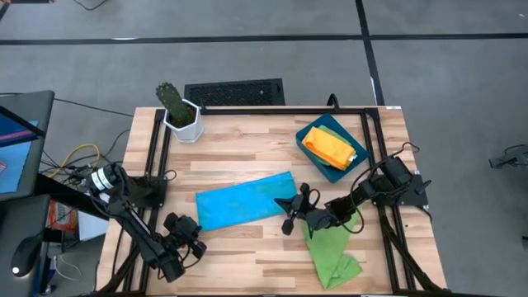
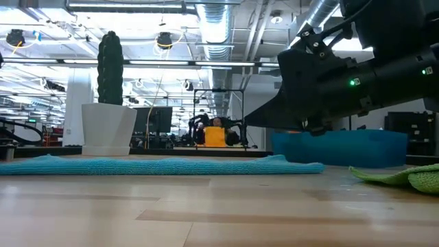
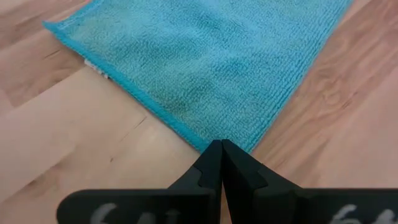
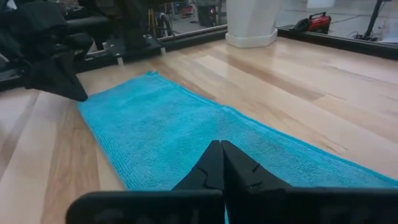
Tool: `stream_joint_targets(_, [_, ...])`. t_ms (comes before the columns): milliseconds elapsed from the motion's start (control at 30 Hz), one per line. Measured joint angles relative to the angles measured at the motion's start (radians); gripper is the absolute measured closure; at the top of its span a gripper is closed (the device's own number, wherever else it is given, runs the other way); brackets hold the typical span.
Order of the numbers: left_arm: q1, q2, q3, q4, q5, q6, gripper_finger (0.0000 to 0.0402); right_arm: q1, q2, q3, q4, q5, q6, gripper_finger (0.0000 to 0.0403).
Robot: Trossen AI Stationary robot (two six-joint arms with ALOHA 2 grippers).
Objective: Fold microfiber towels
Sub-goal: Fold the blue microfiber cloth
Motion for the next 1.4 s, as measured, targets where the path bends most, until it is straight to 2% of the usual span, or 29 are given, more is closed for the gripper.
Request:
stream_joint_targets(233, [0.0, -0.002, 0.031, -0.007, 0.049, 0.056, 0.0401, -0.026, 0.0, 0.014, -0.003, -0.001, -0.017, 0.0391])
stream_joint_targets(500, [0.005, -0.002, 0.084, -0.161, 0.118, 0.061, 0.0401, -0.081, -0.001, 0.027, -0.183, -0.048, 0.098, 0.0396])
stream_joint_targets(667, [0.041, -0.023, 0.108, -0.253, 0.069, 0.061, 0.0401, -0.08, -0.001, 0.027, -0.215, -0.036, 0.147, 0.0393])
stream_joint_targets(800, [0.056, -0.059, 0.147, -0.381, -0.071, 0.006, 0.0401, -0.079, -0.001, 0.027, -0.223, -0.037, 0.175, 0.0394])
stream_joint_targets(867, [0.062, -0.061, 0.139, -0.367, -0.159, -0.017, 0.0401, -0.075, -0.001, 0.027, -0.223, -0.036, 0.181, 0.0394])
stream_joint_targets(900, [0.071, -0.059, 0.125, -0.349, -0.17, -0.023, 0.0401, -0.073, -0.001, 0.027, -0.222, -0.035, 0.181, 0.0393])
stream_joint_targets(1067, [0.135, -0.033, 0.004, -0.167, -0.12, 0.025, 0.0401, -0.06, -0.001, 0.027, -0.217, -0.028, 0.181, 0.0393])
stream_joint_targets(1267, [0.226, -0.033, -0.113, -0.06, -0.042, -0.004, 0.0401, -0.037, -0.001, 0.027, -0.214, -0.026, 0.182, 0.0393])
stream_joint_targets(1400, [0.283, -0.039, -0.163, 0.036, -0.072, 0.106, 0.0401, -0.023, -0.001, 0.027, -0.207, -0.023, 0.182, 0.0393])
